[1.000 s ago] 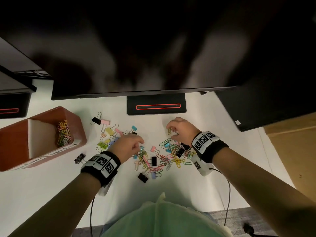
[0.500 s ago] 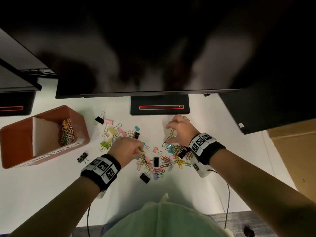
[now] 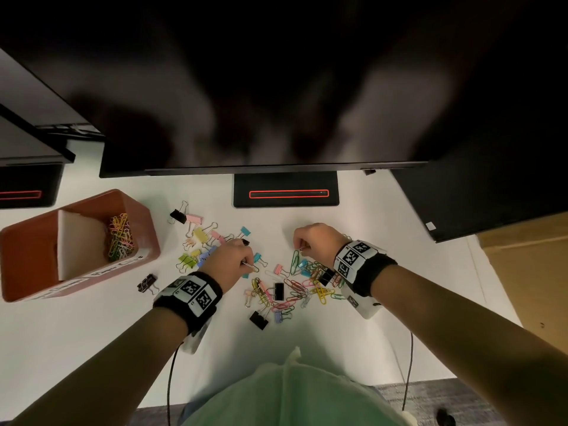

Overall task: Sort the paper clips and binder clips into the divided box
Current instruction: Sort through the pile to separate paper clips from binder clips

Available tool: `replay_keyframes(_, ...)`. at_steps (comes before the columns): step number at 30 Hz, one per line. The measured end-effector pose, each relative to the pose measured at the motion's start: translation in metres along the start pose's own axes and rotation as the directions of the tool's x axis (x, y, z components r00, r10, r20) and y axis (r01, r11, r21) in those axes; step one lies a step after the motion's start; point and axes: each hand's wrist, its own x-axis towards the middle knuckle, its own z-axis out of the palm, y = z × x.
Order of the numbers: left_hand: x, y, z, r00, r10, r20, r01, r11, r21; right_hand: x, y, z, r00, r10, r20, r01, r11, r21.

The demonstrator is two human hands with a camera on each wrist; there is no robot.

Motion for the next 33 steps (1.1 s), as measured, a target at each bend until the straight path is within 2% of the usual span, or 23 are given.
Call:
replay_keyframes(6,0.0,-0.004,0.0,0.999,-0.001,-0.049,0.001,1.0,-0.003,-0.003,0.001,-0.006,0.999,0.036,0.005,-0.037,0.992,0.12)
replay_keyframes(10,-0.004,-0.005,-0.004,0.995,-0.034,-0.096,0.029,0.998,-0.056,-0.003,0.005,-0.01,0.996,-0.021,-0.084,0.033,0.99,0.138)
replay_keyframes(13,-0.006,-0.01,-0.012,0.981,-0.029,-0.191,0.006,0.992,-0.123,-0.003,0.004,-0.014,0.988,-0.028,-0.154,0.062,0.972,0.225)
replay_keyframes(16,-0.008,-0.018,-0.017,0.975,-0.034,-0.221,0.005,0.991,-0.13,-0.003,0.0,-0.017,0.989,-0.025,-0.142,0.07,0.945,0.321)
replay_keyframes(19,-0.01,-0.019,-0.014,0.99,0.006,-0.14,-0.013,0.999,-0.05,0.0,-0.005,-0.017,0.992,-0.106,-0.068,0.119,0.964,0.238)
replay_keyframes(22,-0.007,-0.013,-0.007,0.996,0.086,-0.022,-0.079,0.973,0.219,0.001,-0.01,-0.014,0.982,-0.179,0.056,0.175,0.983,0.058)
replay_keyframes(24,-0.004,-0.011,-0.002,0.996,0.093,-0.011,-0.085,0.947,0.309,0.001,-0.012,-0.011,0.97,-0.209,0.12,0.214,0.976,-0.029)
replay_keyframes(28,0.001,-0.011,0.004,0.994,0.091,-0.067,-0.066,0.947,0.316,0.001,-0.014,-0.01,0.969,-0.19,0.157,0.208,0.972,-0.108)
replay_keyframes(33,0.007,-0.013,0.008,0.994,0.092,-0.058,-0.068,0.94,0.335,0.003,-0.018,-0.009,0.973,-0.134,0.189,0.163,0.975,-0.149)
